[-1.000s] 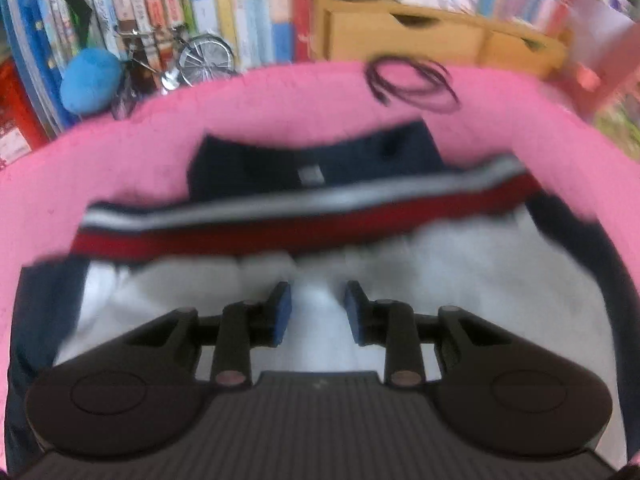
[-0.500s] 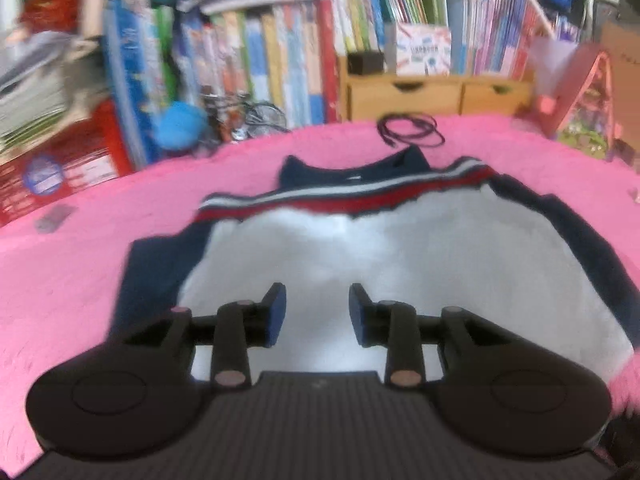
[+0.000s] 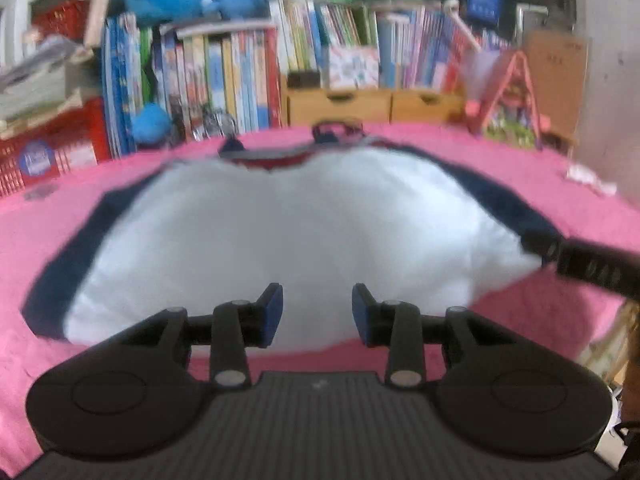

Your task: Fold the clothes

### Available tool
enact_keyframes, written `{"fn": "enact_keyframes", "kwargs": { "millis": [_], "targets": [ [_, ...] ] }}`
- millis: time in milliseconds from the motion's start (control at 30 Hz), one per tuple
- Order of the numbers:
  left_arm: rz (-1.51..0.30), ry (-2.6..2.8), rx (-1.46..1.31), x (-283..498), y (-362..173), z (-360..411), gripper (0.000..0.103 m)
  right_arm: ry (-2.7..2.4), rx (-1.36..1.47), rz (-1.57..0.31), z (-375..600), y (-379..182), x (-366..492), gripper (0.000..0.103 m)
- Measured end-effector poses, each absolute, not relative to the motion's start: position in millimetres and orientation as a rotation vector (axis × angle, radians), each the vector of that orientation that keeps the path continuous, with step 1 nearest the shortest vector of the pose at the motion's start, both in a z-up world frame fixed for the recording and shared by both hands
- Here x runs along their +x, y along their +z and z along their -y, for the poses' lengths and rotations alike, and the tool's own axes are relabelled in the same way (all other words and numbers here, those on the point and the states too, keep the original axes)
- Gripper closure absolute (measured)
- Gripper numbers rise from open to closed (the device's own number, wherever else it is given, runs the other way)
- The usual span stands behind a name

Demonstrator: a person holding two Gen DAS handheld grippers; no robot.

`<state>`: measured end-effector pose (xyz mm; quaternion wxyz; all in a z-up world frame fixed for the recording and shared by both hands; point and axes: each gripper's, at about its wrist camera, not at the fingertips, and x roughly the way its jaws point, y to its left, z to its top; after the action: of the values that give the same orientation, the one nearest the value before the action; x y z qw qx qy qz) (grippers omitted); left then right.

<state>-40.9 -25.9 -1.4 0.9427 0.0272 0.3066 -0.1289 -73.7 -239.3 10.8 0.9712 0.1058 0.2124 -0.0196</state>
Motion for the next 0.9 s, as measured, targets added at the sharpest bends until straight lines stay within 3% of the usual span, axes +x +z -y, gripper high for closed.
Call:
{"fn": "enact_keyframes", "kwargs": {
  "millis": [367, 667, 800, 900],
  "targets": [
    [-0.594, -0.215, 0.078, -46, -28, 51, 0.066, -0.085, 0.341, -0.483, 272, -10, -61, 0.036],
    [-0.578, -0.202, 0.052, -50, -32, 49, 0.065, 0.066, 0.758, -0.501, 309, -26, -20, 0.033],
    [-0.574, -0.209, 0.046, -49, -33, 49, 0.065, 0.047, 0.806, -0.512, 315, -27, 6, 0.041],
    [-0.572, -0.235, 0.016, -49, -34, 42, 0.065, -0.003, 0.806, -0.567, 312, -24, 22, 0.066]
  ]
}}
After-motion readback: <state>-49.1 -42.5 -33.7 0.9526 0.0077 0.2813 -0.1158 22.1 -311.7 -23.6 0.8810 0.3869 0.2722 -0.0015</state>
